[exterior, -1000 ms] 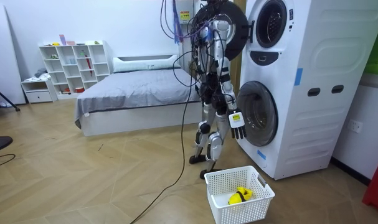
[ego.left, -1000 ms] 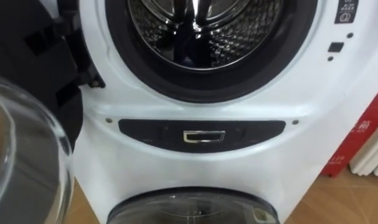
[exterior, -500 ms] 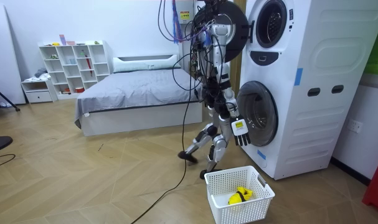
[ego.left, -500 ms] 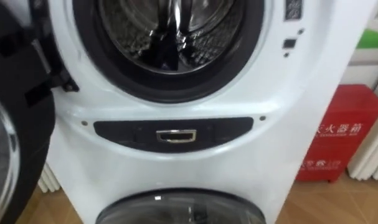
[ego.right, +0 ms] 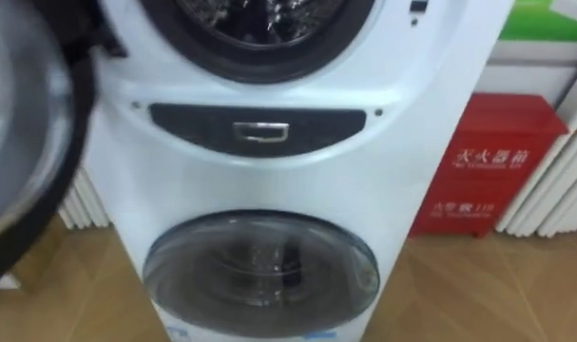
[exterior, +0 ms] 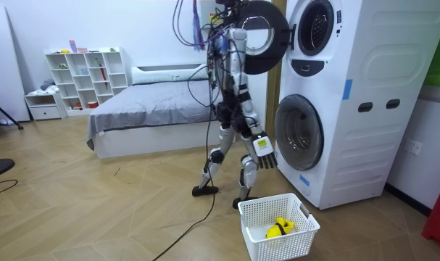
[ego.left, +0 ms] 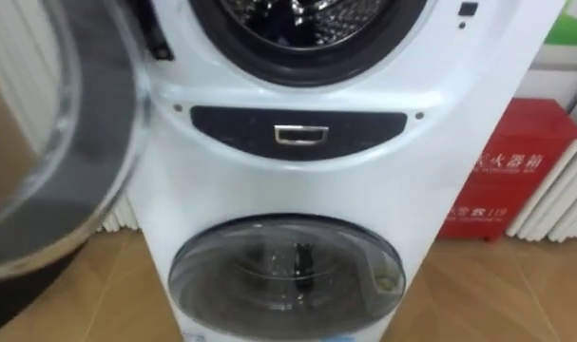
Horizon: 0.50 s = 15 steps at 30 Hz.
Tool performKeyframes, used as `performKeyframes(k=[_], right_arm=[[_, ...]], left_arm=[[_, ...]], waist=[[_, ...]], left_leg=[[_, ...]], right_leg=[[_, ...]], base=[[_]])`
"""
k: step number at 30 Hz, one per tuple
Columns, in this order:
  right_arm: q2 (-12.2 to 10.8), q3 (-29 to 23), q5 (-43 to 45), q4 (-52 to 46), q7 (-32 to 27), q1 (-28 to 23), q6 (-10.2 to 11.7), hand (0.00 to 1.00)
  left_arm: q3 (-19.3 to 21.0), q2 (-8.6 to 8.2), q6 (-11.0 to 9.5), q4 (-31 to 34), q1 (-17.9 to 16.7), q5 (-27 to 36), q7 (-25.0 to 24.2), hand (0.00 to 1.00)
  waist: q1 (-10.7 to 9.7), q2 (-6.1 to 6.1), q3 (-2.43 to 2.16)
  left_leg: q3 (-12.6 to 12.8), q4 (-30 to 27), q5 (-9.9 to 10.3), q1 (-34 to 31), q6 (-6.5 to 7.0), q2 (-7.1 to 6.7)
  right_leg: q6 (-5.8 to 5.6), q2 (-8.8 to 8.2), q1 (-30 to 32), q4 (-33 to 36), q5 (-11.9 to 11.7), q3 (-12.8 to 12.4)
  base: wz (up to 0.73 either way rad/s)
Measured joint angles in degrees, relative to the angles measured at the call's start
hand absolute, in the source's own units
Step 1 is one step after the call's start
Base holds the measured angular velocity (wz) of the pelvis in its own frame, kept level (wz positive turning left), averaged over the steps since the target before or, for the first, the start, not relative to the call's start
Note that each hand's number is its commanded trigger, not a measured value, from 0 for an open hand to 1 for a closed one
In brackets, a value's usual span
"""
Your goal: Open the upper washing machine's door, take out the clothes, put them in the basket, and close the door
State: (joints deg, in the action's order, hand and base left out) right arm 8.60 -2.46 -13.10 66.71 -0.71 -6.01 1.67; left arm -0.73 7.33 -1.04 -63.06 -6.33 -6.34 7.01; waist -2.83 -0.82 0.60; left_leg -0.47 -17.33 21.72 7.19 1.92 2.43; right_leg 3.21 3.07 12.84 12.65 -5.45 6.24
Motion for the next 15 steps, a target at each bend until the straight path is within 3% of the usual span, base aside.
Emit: performKeyframes(k=[1,2,3,4,5,6,7,8,9,10,11,15], right_arm=[[0.1,0.0,-0.6,0.0,0.0,0.2,-0.2,0.0],[0.2,-0.1,-2.1,0.1,-0.1,-0.2,-0.5,0.0],[0.3,-0.1,-2.5,0.1,-0.2,-0.5,-0.5,0.0],[0.7,0.0,-2.4,0.1,-0.5,-0.8,-0.6,0.0],[1.1,0.0,-2.3,0.2,-0.6,-1.0,-0.7,0.0],[1.2,0.0,-2.3,0.2,-0.7,-1.1,-0.7,0.0],[1.0,0.1,-2.0,0.2,-0.6,-0.8,-0.7,0.0],[0.5,0.2,-1.7,0.2,-0.3,-0.2,-0.5,0.0],[0.3,0.4,-1.5,0.2,-0.1,0.1,-0.4,0.0],[0.2,0.9,-1.5,0.2,0.3,0.7,-0.4,0.0],[0.0,1.4,-1.5,0.2,0.9,0.7,-0.4,0.0],[-0.1,2.6,-1.6,0.3,1.7,0.6,-0.4,0.0]], left_arm=[[0.0,0.07,0.0,-0.3,-1.2,0.1,0.1,0.0],[0.0,0.1,0.1,-1.6,-1.5,1.0,0.2,0.0],[0.0,0.25,0.0,-1.7,-1.4,1.2,0.2,0.0],[0.0,0.53,-0.5,-1.7,-1.1,1.1,0.3,0.0],[0.3,0.67,-1.0,-1.7,-1.2,1.1,0.3,0.0],[0.6,0.72,-1.1,-1.6,-1.3,1.1,0.3,0.0],[1.6,0.98,-1.0,-1.6,-1.9,1.1,0.1,0.0],[3.1,1.21,-0.9,-1.6,-2.8,1.1,0.1,0.0],[3.8,1.12,-0.7,-1.6,-3.2,1.1,0.0,0.0],[5.3,0.63,-0.6,-1.7,-3.4,1.2,-0.1,0.0],[6.0,0.58,-0.7,-1.7,-3.4,1.2,-0.1,0.0],[7.4,1.26,-0.8,-2.4,-3.5,3.4,0.0,0.0]], waist=[[0.2,-0.41,0.06],[-0.4,-0.52,0.06],[-0.8,-0.95,-0.27],[-0.6,-0.92,-0.31],[0.0,-0.74,-0.26],[0.3,-0.58,-0.27],[1.6,0.8,-0.23],[2.5,1.48,-0.38],[2.7,1.36,-0.41],[3.3,1.05,-0.43],[3.4,1.0,-0.47],[3.6,1.67,-0.51]], left_leg=[[1.8,-0.6,-0.6,-1.0,0.66,-0.23],[2.2,-0.7,-1.3,-1.4,1.11,0.06],[2.9,-0.6,-2.0,-1.8,0.87,0.35],[5.8,0.3,-3.4,-1.9,0.08,1.14],[8.2,1.0,-4.5,-1.9,-0.51,1.61],[9.4,1.1,-4.9,-1.9,-0.89,1.65],[11.1,1.3,-5.3,-1.8,-1.29,1.21],[11.6,0.9,-5.3,-1.8,-2.01,0.66],[11.8,0.6,-5.3,-2.1,-2.19,0.64],[12.9,0.5,-5.9,-2.6,-3.03,0.88],[13.0,1.3,-6.8,-2.5,-3.03,1.18],[13.5,2.5,-8.1,-2.4,-3.54,2.26]], right_leg=[[-2.54,-1.17,-0.2,0.0,-0.9,0.3],[-3.04,-2.79,-0.9,5.6,3.3,2.1],[-3.28,-4.11,-1.7,8.8,6.0,2.5],[-3.88,-6.54,-3.8,14.3,11.0,2.3],[-5.27,-8.83,-7.2,17.3,14.6,2.1],[-5.76,-9.81,-9.3,17.7,16.0,2.1],[-6.91,-10.93,-12.2,17.0,18.4,1.7],[-7.62,-10.74,-13.6,12.3,19.3,2.0],[-7.61,-10.52,-14.3,9.9,19.4,2.4],[-6.1,-9.51,-14.9,6.2,19.2,1.9],[-5.5,-8.75,-14.9,4.6,18.2,1.4],[-4.54,-7.22,-15.0,2.5,16.5,0.8]], base=[[-0.08],[0.15],[0.47],[0.51],[0.36],[0.0],[-0.42],[-0.55],[-0.62],[-0.42],[-0.34],[-0.16]])
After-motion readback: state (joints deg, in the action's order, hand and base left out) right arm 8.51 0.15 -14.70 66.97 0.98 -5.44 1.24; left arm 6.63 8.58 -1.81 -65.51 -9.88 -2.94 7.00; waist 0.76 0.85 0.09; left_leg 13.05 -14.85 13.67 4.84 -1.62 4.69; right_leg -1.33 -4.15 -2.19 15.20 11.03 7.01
